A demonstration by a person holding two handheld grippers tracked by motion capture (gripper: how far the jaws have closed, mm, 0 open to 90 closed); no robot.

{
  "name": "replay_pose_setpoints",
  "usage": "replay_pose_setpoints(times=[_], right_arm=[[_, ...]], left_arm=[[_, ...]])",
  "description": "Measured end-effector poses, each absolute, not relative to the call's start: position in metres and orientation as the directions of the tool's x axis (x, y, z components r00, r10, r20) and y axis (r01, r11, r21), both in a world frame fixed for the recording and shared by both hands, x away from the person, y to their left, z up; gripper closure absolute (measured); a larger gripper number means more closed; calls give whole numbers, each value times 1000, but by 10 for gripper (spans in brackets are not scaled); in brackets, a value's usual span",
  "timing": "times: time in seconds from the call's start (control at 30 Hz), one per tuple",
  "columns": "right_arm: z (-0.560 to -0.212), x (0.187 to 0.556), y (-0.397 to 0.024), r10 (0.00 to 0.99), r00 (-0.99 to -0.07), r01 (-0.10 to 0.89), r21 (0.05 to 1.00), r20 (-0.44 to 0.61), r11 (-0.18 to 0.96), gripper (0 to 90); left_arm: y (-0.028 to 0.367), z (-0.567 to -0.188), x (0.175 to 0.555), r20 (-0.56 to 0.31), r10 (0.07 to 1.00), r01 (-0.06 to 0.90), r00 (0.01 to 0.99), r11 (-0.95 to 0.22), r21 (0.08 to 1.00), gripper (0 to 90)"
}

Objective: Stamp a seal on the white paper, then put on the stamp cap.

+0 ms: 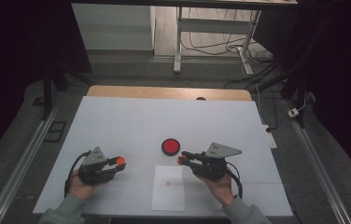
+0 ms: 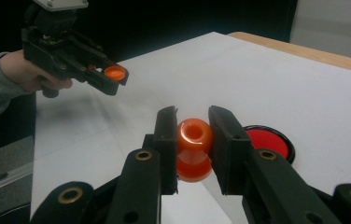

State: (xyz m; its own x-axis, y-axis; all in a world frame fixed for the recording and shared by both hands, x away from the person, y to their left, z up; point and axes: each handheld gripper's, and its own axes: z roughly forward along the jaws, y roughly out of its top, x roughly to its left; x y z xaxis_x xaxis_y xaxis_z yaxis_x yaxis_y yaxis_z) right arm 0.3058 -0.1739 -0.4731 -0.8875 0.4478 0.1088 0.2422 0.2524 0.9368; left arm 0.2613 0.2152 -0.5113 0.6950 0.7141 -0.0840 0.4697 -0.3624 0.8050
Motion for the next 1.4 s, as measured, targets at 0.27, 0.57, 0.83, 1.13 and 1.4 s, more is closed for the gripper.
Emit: replay_pose_setpoints(times=[0.27, 0.57, 0.83, 1.13, 1.4], right_arm=[[-470, 307, -176, 448, -887, 241, 940, 111, 243, 726], [-468, 306, -176, 444, -889, 232, 944, 109, 233, 725], [-469, 306, -175, 440, -891, 230, 945, 108, 233, 725], [-468, 305, -176, 440, -892, 227, 947, 109, 227, 725], [-469, 305, -175, 438, -893, 227, 947, 110, 226, 725]], left_arm=[[213, -511, 261, -83, 709, 466, 701, -367, 805, 646], [200, -506, 260, -70, 682, 440, 728, -386, 811, 646], [190, -503, 261, -62, 666, 426, 743, -400, 811, 646], [179, -504, 263, -53, 647, 415, 760, -423, 805, 646], [173, -505, 264, -48, 633, 407, 773, -436, 802, 646]])
